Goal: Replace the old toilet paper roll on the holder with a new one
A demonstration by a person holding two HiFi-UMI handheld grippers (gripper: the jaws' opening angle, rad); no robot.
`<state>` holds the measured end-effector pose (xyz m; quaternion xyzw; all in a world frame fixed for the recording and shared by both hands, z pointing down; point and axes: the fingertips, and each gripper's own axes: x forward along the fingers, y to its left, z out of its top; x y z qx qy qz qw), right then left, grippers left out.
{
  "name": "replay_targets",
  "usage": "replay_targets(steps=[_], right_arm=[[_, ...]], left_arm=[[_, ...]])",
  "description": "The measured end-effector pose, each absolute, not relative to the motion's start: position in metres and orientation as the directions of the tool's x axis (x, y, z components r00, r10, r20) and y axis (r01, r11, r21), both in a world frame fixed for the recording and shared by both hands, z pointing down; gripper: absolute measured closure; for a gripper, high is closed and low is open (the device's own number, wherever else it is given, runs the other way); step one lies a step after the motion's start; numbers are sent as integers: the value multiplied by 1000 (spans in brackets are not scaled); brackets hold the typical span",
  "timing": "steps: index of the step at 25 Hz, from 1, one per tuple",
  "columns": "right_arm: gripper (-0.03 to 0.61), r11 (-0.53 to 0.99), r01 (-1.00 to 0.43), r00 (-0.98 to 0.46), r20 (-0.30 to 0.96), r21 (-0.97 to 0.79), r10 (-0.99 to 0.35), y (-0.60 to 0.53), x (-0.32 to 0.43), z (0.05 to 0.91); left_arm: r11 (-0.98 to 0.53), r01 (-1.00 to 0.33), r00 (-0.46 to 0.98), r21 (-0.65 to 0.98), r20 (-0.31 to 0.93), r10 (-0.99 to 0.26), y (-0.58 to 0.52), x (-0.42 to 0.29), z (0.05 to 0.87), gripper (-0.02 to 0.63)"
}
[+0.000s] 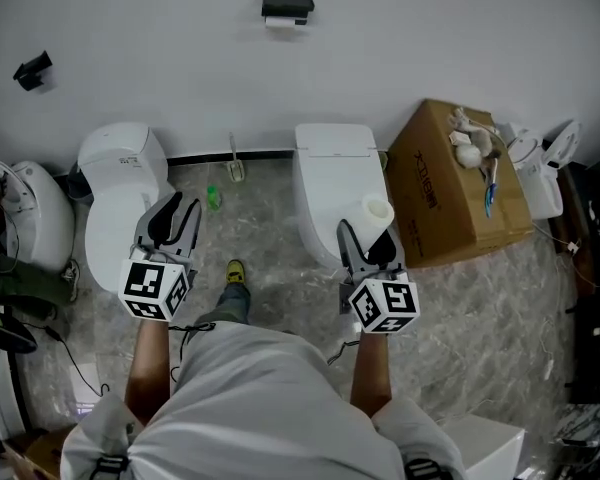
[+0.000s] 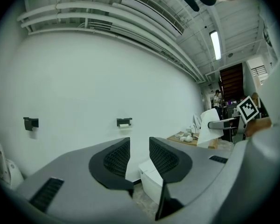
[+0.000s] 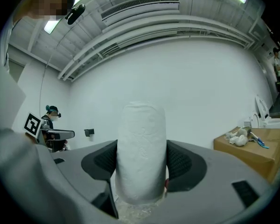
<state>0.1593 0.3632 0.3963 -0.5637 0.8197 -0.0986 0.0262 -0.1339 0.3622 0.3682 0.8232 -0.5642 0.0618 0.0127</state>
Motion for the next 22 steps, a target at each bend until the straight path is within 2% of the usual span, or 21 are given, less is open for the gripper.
replay_targets(steps=[22], right_arm=[[276, 227, -955, -254, 136, -189, -958, 76, 87, 395]], left_arm=[[-449, -894, 440, -7, 181, -879, 45, -215, 371, 489]])
